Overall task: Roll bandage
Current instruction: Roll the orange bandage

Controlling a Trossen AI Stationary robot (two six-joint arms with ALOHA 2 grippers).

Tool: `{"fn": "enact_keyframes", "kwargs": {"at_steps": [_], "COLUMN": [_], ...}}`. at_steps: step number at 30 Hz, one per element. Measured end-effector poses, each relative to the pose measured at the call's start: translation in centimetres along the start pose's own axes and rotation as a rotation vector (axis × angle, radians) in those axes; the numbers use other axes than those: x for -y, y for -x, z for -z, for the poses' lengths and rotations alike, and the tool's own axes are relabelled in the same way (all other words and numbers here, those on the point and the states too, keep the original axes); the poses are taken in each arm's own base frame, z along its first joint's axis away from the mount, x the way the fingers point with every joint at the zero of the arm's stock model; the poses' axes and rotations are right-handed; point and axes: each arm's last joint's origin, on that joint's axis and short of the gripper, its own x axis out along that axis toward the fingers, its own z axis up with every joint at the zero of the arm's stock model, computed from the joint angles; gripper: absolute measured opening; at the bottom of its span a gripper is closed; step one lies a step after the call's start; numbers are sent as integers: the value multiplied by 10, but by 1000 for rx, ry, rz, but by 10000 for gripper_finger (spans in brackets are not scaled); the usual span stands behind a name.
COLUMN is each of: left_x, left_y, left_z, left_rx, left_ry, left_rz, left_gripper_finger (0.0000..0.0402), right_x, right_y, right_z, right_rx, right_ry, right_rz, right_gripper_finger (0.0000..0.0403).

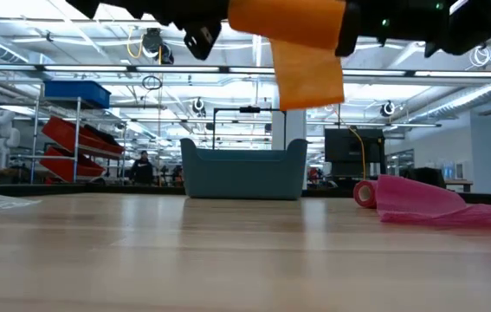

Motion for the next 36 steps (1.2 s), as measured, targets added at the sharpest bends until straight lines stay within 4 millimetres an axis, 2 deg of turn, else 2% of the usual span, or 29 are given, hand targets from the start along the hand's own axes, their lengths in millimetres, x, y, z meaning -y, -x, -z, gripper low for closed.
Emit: {"fn": "enact_keyframes", "kwargs": {"at_steps": [5,11,15,21,30,36], "left_x": [-7,-17,-28,-46,-58,-57], "left_y": [-3,-1,1,5,9,11], "left_z": [3,4,3,2,1,-2], "left_rx": [-15,-21,-17,-9,6,16], "left_ry": [9,23,56,81,110,115], "left_rz": [-20,-57,-91,-148,-185,-179], "left_gripper_finger": [8,8,8,8,8,8], "right_x": [-12,-31,-38,-50,-72,-78], "right_y": [3,12,17,19,12,11], "right_z": [-16,-40,-51,-53,-39,-34], "right_rx": [7,-1,33,32,-15,-14], "right_ry": [13,147,155,141,231,386], "right_rz": [-80,-73,-93,-149,-224,-249], "right_gripper_finger": [0,0,0,0,3,62]}}
